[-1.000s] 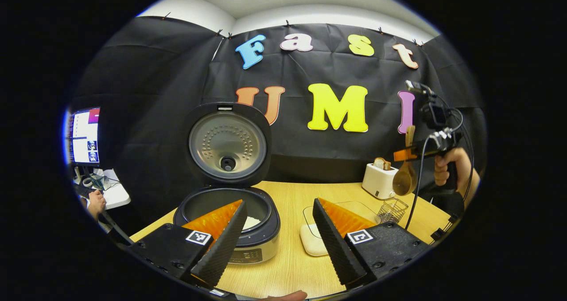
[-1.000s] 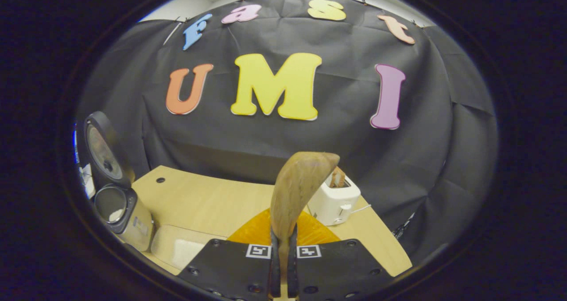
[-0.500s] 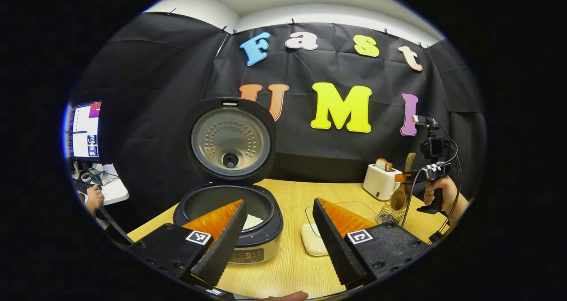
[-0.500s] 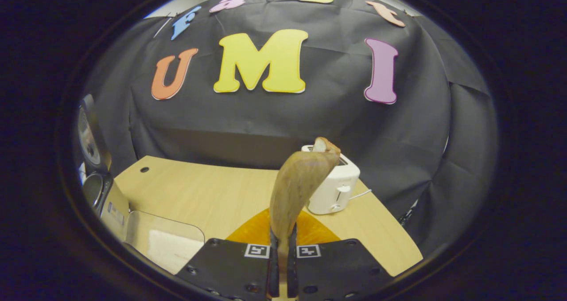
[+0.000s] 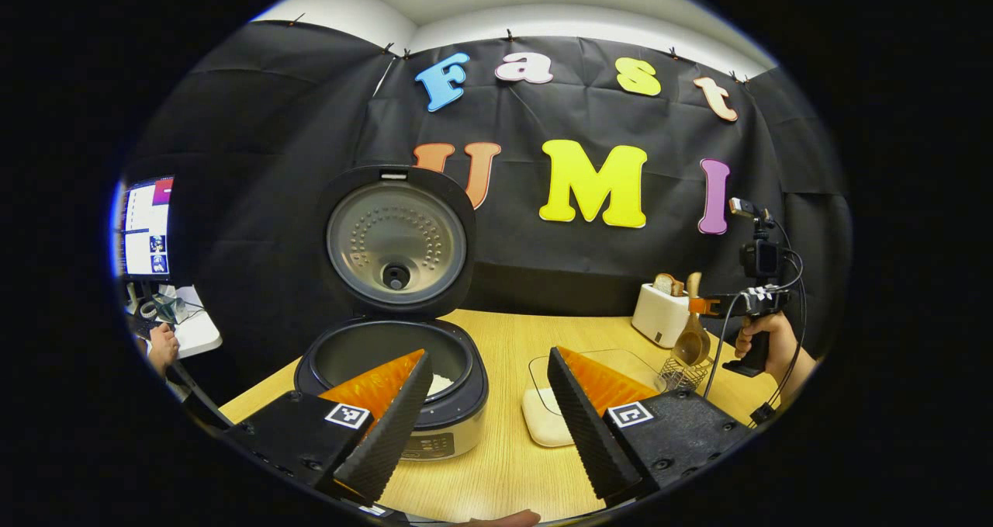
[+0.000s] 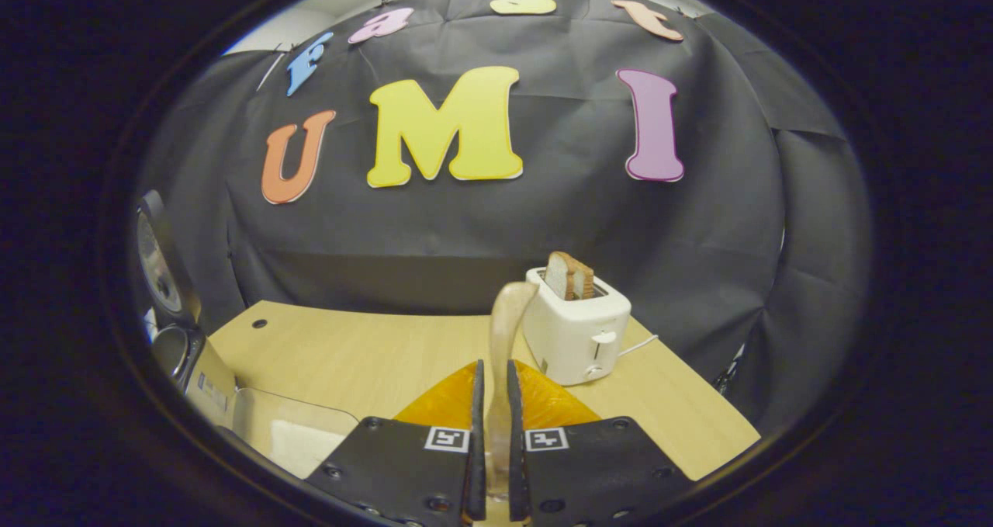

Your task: Close the left gripper, press the button to open the rice cooker; take a wooden spoon from the chopstick holder with the right hand, scoop a spoonful of rice and pour it into the rice cooker, then put the wooden spoon back into the chopstick holder.

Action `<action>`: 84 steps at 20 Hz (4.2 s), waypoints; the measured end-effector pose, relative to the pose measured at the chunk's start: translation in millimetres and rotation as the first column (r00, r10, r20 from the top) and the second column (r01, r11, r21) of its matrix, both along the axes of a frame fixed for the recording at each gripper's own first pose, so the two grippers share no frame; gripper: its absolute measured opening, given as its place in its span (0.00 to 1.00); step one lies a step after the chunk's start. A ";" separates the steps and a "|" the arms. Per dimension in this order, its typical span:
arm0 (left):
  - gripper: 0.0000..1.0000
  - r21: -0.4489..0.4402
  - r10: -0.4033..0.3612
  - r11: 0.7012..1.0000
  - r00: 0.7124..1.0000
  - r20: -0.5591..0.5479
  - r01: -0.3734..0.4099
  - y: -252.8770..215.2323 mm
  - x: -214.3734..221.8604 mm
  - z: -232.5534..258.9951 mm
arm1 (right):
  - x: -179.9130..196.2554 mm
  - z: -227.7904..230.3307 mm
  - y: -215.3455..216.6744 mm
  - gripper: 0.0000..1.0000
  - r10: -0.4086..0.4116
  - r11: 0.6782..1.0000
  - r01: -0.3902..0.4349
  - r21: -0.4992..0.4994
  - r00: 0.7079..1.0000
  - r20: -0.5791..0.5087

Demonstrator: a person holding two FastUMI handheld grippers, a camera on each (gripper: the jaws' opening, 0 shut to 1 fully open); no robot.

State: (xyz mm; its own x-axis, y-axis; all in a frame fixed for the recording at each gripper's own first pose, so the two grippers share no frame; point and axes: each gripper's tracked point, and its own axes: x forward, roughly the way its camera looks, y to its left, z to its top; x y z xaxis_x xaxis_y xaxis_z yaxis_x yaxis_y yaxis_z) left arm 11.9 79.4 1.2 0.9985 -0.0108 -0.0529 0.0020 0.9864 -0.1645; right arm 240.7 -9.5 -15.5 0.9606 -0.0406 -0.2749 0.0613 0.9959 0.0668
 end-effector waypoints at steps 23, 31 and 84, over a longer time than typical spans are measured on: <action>0.95 0.069 0.166 0.983 0.984 0.063 -0.170 22.7 -7.8 44.7 | -54.1 -25.2 -24.0 0.94 0.034 0.997 -0.038 0.072 0.998 0.058; 0.95 0.100 0.215 0.965 0.948 0.235 -0.244 45.8 -24.1 160.2 | -98.0 -35.2 -24.8 0.96 0.041 0.998 -0.044 0.037 0.996 0.073; 0.99 0.157 0.095 0.980 0.980 0.175 -0.123 106.2 97.2 76.9 | -214.5 16.0 41.1 0.92 0.146 0.979 -0.185 0.084 0.928 0.344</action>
State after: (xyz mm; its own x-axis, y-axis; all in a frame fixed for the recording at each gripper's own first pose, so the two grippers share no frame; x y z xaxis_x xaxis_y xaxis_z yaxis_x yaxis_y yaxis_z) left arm 109.1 185.6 78.1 0.9882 0.0933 0.1212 -0.0934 0.9956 -0.0045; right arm 26.2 31.6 0.4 0.9878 0.1391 0.0700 -0.1491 0.9746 0.1669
